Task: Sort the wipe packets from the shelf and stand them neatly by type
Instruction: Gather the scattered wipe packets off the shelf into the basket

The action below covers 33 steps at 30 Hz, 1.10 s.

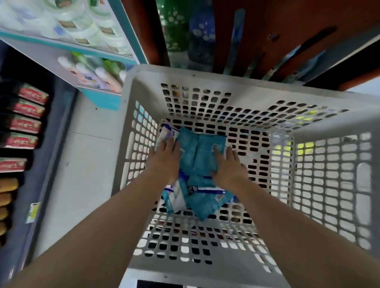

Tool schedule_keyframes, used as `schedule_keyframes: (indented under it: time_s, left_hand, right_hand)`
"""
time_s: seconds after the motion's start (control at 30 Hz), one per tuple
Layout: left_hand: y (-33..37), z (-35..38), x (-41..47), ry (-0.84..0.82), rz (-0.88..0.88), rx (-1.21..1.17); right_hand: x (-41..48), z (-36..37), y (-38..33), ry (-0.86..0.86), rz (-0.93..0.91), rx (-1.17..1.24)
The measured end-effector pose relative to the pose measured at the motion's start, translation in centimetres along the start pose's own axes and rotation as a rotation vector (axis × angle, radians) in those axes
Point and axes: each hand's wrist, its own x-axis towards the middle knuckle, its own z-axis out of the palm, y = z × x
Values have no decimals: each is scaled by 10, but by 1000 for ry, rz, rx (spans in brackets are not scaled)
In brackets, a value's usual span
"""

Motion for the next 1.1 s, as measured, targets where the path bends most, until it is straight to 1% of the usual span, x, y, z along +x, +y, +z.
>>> schedule_keyframes:
  time_s: [0.23, 0.43, 0.6, 0.77, 0.83, 0.9, 0.97, 1.03, 1.1]
  left_hand:
    - [6, -25, -33, 121, -12, -66]
    - [11, -60, -98, 255, -95, -138]
    - [4, -89, -165, 373, -174, -183]
    - [-24, -122, -240, 451, -322, -144]
    - [-42, -132, -272, 511, -399, -147]
    - [-72, -132, -319, 585, -492, -178]
    - [-85, -137, -332, 632, -517, -174]
    - [-113, -134, -367, 672, -581, -183]
    - [-137, -137, -394, 702, -633, -178]
  right_hand:
    - [-36, -23, -8, 126, -135, 7]
    - [-92, -56, -14, 263, -222, -157]
    - [-150, -94, -37, 375, -345, -255]
    - [-211, -130, -84, 471, -532, -281]
    - [-236, -142, -109, 488, -623, -254]
    - [-269, -147, -150, 544, -737, -284]
    - [-277, -152, -167, 575, -763, -295]
    - [-298, -151, -202, 636, -849, -370]
    - [-313, -152, -233, 663, -904, -373]
